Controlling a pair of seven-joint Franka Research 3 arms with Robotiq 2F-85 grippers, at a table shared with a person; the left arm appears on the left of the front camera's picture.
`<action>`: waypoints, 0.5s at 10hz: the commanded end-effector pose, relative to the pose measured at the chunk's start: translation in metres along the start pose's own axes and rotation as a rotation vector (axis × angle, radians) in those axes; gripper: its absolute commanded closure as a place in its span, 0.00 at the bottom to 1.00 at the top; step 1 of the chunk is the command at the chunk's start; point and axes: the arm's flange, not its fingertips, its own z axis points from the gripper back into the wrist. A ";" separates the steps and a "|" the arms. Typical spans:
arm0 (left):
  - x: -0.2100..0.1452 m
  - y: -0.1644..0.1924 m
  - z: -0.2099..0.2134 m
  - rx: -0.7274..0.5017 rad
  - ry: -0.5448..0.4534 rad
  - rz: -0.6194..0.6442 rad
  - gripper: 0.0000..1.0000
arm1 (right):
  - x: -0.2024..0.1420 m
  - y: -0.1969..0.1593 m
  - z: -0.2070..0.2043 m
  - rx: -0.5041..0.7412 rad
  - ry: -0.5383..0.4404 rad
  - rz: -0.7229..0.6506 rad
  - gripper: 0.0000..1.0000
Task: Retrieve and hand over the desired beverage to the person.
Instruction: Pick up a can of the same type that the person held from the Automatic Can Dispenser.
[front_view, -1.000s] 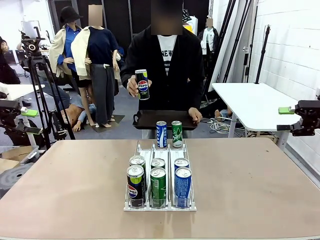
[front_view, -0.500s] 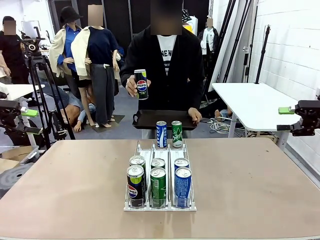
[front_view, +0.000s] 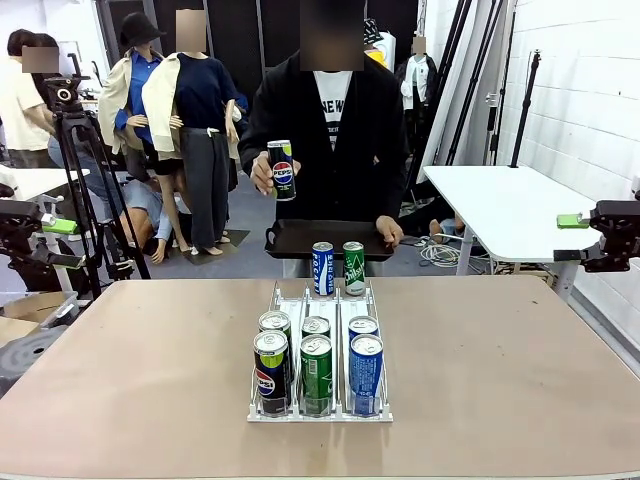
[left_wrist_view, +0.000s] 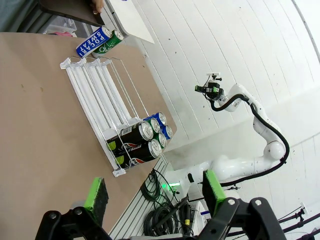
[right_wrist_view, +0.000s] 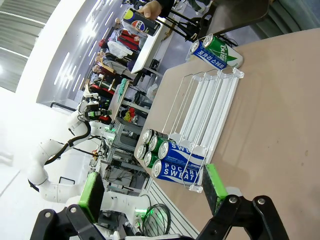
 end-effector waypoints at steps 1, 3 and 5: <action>-0.001 -0.001 0.001 0.001 -0.003 -0.002 0.00 | -0.001 0.001 0.000 -0.006 -0.003 0.003 0.00; -0.001 -0.001 0.001 0.001 -0.003 -0.002 0.00 | -0.001 0.001 0.000 -0.006 -0.003 0.003 0.00; -0.001 -0.001 0.001 0.001 -0.003 -0.002 0.00 | -0.001 0.001 0.000 -0.006 -0.003 0.003 0.00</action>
